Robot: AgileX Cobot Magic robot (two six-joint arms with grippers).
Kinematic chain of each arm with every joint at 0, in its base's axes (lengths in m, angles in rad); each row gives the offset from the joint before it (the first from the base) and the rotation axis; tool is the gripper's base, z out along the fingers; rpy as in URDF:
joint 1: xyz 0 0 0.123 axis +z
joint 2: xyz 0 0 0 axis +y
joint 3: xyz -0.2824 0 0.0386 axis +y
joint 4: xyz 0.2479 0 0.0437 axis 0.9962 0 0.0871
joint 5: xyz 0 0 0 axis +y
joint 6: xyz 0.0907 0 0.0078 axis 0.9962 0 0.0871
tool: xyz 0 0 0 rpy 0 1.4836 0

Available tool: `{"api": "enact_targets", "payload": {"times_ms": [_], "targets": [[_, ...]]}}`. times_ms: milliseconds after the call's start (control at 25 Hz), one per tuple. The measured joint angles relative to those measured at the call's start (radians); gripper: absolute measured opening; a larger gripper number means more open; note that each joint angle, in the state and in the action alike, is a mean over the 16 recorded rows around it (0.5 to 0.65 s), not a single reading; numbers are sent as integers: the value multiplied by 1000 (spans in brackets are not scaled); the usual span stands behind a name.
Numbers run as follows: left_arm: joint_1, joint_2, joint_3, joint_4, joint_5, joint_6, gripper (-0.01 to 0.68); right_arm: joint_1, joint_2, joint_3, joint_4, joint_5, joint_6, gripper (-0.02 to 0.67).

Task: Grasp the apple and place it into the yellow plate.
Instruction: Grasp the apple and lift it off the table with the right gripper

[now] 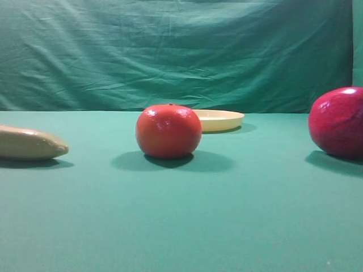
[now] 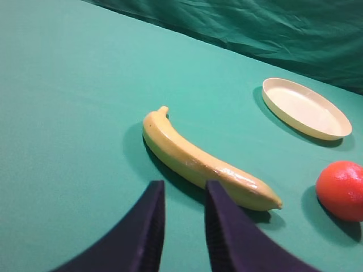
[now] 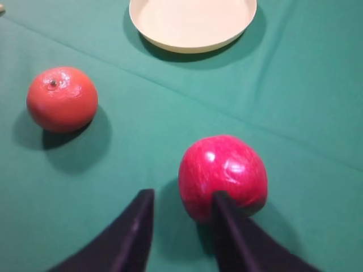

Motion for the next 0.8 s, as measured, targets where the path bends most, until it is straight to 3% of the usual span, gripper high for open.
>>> {"api": "enact_targets", "payload": {"times_ms": [200, 800], "targets": [[0, 0, 0, 0, 0, 0, 157, 0, 86, -36, -15, 4, -12, 643], [0, 0, 0, 0, 0, 0, 157, 75, 405, -123, -61, -141, -32, 639]]}}
